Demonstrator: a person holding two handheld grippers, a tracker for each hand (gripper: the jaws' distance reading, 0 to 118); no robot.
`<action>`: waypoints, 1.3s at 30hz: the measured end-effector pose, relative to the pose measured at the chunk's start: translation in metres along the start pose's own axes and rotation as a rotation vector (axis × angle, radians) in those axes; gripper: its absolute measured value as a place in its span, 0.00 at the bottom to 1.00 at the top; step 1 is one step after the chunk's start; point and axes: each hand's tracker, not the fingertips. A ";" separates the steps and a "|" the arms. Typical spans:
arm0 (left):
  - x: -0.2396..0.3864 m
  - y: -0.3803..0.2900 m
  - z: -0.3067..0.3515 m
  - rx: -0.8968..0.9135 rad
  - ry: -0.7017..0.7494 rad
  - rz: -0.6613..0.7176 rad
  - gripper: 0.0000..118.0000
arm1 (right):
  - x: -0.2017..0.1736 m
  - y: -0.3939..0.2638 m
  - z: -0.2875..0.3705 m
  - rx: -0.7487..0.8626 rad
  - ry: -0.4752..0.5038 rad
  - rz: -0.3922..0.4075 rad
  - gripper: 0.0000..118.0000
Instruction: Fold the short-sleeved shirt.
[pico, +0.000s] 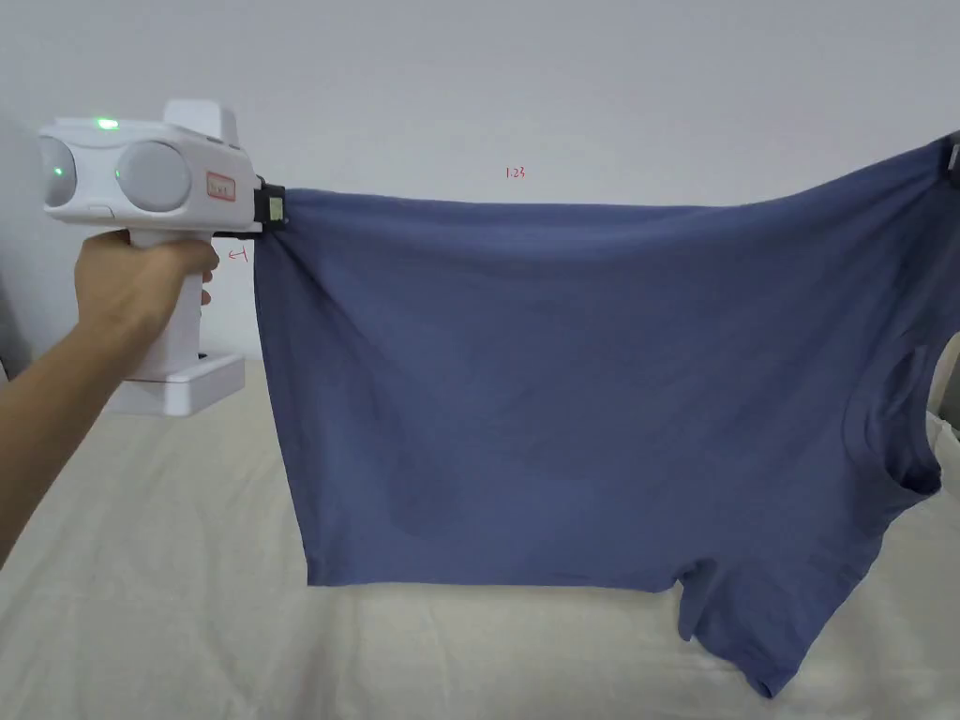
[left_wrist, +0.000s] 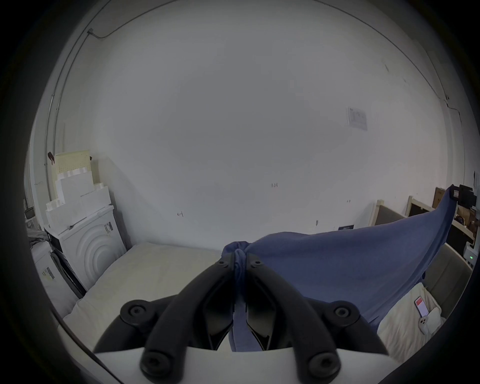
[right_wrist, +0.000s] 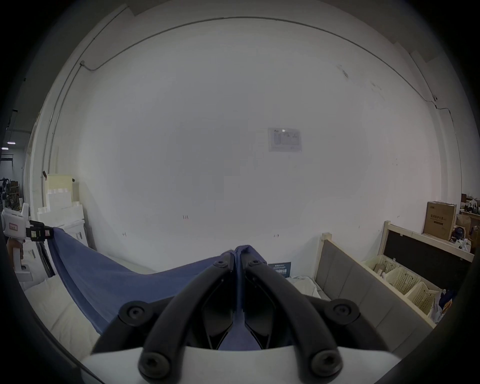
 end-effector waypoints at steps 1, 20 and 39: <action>0.001 -0.009 -0.008 -0.012 0.003 -0.010 0.04 | 0.001 -0.010 -0.006 -0.017 -0.004 -0.001 0.03; 0.003 -0.196 -0.064 -0.301 -0.022 0.058 0.04 | 0.001 -0.192 -0.026 -0.337 -0.005 -0.085 0.03; -0.037 -0.397 0.113 -0.510 -0.058 0.075 0.04 | -0.019 -0.323 0.208 -0.533 0.107 -0.139 0.03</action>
